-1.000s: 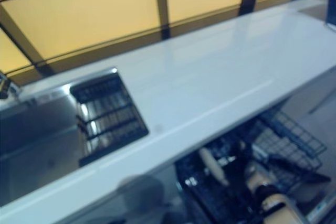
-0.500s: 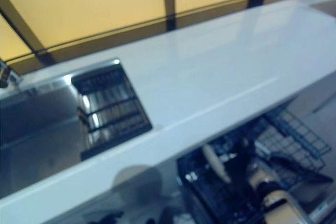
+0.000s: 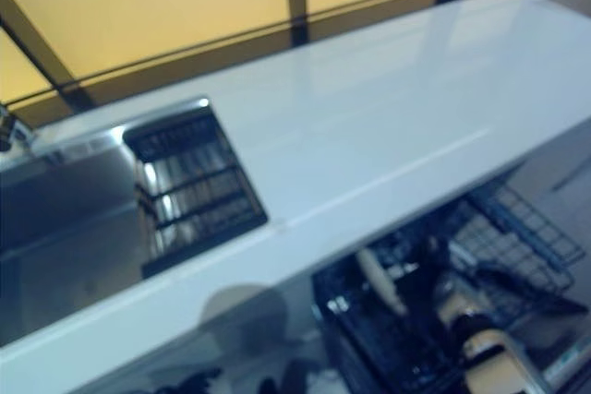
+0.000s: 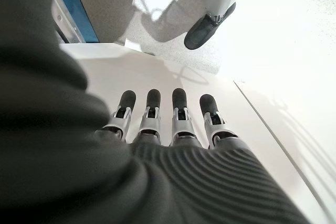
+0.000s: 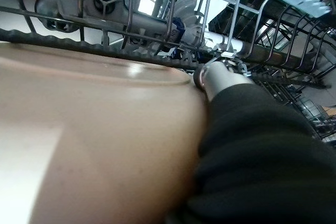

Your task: Take plates into dishwasher

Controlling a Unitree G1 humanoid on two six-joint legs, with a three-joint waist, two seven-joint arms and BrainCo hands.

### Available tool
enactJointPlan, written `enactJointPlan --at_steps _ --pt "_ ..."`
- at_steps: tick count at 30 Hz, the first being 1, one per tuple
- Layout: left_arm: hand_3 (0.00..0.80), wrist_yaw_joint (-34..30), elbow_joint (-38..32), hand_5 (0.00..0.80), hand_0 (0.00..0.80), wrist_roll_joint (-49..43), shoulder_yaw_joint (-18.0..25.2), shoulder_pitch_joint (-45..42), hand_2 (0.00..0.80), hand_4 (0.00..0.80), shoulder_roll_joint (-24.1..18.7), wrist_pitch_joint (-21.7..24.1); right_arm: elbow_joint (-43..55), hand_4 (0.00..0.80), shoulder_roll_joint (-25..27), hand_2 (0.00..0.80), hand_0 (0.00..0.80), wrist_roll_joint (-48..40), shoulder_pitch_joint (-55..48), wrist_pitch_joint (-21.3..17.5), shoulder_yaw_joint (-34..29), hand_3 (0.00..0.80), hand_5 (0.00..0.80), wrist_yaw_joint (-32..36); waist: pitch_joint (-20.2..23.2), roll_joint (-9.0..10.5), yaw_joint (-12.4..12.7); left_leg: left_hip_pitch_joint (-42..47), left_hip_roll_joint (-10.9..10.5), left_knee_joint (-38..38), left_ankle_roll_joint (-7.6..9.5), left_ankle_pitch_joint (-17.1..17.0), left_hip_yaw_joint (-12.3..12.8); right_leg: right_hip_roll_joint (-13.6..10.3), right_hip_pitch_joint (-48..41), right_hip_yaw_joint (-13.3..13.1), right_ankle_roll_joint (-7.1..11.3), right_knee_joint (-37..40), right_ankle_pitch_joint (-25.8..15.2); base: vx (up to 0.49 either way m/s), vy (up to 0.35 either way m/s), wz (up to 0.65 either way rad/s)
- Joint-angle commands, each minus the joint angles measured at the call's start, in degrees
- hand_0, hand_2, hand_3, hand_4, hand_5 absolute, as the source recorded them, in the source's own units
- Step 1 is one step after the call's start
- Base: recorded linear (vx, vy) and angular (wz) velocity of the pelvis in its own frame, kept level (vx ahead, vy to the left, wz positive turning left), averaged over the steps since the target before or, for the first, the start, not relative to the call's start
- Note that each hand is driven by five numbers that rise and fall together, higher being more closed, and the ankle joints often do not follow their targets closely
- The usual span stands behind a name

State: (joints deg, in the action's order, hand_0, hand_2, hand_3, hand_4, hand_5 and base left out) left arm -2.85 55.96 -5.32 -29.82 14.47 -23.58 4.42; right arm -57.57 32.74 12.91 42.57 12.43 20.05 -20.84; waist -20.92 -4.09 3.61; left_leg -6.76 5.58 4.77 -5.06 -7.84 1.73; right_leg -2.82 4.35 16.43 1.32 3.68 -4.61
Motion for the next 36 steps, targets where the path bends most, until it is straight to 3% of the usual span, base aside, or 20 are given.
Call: enactJointPlan --at_steps 1,3,26,32,36 --pt "0.000 -0.1 0.6 0.000 0.000 1.7 -1.8 3.5 0.000 0.000 0.6 1.2 -6.4 0.282 2.8 0.282 0.282 -1.8 -1.9 1.7 0.1 0.282 0.282 0.1 -2.0 -0.85 -0.4 -2.1 -1.4 0.2 0.97 0.3 2.5 -0.5 2.9 -0.6 1.27 -7.9 5.4 0.000 0.000 0.00" --pt "0.000 -0.1 0.7 0.000 0.000 1.8 -1.8 3.5 0.000 0.000 0.6 1.2 -6.5 0.000 2.7 0.000 0.000 -1.7 -1.9 1.7 0.1 0.000 0.000 -0.1 -1.9 -0.73 -0.5 -2.1 -1.5 0.2 0.99 0.4 2.6 -0.4 2.9 -0.7 1.36 -7.7 5.2 0.000 0.000 0.00" --pt "0.000 -0.6 0.6 0.000 0.000 1.4 -0.2 2.7 0.000 0.000 0.0 -0.3 -3.3 0.000 2.5 0.000 0.000 -0.8 -4.4 1.3 -0.9 0.000 0.000 -1.0 -1.2 1.19 -0.6 -1.5 -1.3 0.2 1.38 0.7 3.0 0.5 1.7 -1.7 1.97 -5.8 4.1 0.000 0.000 0.00" --pt "0.000 -0.6 -0.2 0.000 0.000 1.3 0.9 1.6 0.000 0.000 -0.2 -0.5 1.6 0.000 2.7 0.000 0.000 -2.2 -6.5 1.0 -2.0 0.000 0.000 -3.1 -1.0 1.90 -0.9 -1.1 -1.1 0.2 1.35 0.8 3.2 0.7 1.3 -2.0 2.02 -5.6 4.0 0.000 0.000 0.00" --pt "0.000 -0.5 -1.8 0.000 0.000 1.1 2.3 -0.2 0.000 0.000 -0.8 -1.4 12.1 0.000 3.7 0.000 0.000 -3.5 -10.1 3.5 -3.4 0.000 0.000 -5.1 -1.3 2.78 -1.6 -0.8 -0.8 0.2 1.29 0.9 3.6 1.0 1.2 -2.5 2.06 -5.6 3.9 0.025 0.006 -0.06"
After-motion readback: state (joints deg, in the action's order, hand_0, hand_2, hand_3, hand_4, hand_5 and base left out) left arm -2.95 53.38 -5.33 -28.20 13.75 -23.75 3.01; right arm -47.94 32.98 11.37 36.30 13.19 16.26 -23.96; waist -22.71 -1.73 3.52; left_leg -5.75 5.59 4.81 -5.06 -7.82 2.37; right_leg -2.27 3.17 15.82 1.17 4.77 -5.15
